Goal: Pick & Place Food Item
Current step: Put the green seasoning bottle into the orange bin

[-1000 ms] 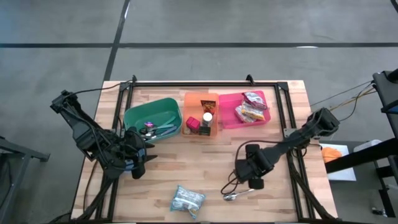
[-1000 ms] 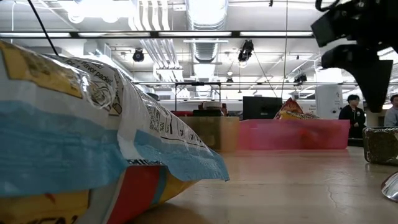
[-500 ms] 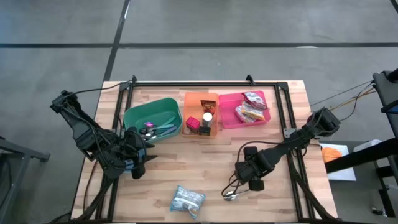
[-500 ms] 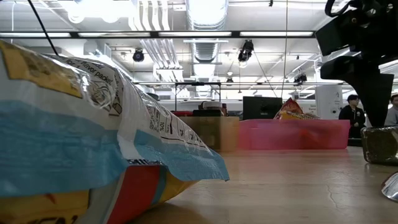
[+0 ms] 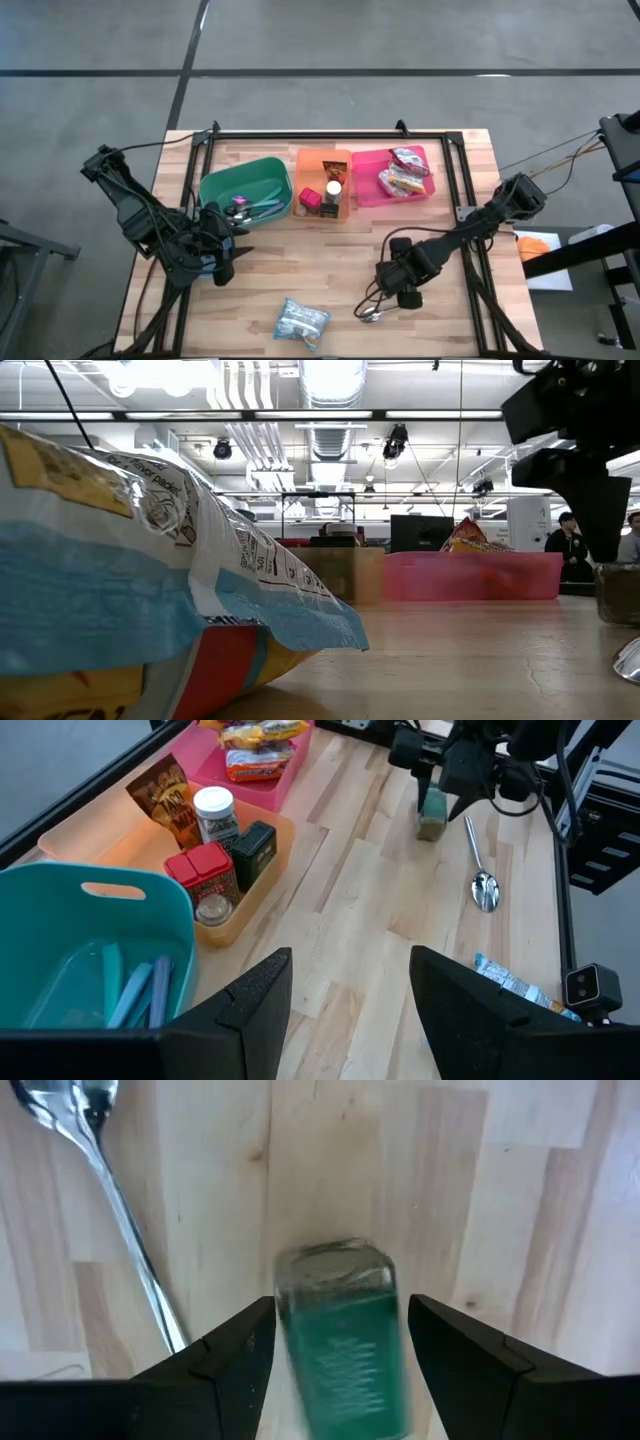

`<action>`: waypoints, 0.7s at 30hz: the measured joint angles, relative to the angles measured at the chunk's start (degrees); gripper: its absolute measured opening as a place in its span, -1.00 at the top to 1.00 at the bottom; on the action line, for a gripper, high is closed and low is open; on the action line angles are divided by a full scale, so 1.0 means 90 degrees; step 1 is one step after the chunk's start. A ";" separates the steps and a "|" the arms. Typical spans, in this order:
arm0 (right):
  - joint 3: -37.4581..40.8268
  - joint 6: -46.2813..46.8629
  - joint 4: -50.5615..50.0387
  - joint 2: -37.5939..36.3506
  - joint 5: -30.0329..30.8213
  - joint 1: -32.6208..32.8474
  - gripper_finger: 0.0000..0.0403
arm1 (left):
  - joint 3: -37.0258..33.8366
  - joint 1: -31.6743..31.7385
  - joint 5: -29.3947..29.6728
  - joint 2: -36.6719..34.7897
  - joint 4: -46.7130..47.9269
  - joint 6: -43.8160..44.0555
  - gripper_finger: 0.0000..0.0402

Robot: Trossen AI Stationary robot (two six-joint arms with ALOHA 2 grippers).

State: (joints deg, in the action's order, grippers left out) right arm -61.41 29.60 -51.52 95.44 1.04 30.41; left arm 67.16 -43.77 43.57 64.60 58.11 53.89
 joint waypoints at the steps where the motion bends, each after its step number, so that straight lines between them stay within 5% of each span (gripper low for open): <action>1: 0.0001 0.0001 -0.0040 0.0002 0.0001 -0.0002 -0.11 | 0.0000 0.0000 0.0000 0.0000 0.0000 -0.0001 -0.03; 21: 0.0349 0.0778 -0.0527 -0.0007 0.0027 0.0001 -0.11 | 0.0000 0.0005 -0.0002 0.0000 0.0001 0.0012 -0.03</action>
State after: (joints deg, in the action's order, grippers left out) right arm -58.26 36.60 -56.26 95.37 1.28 30.41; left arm 67.16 -43.72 43.55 64.60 58.12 53.99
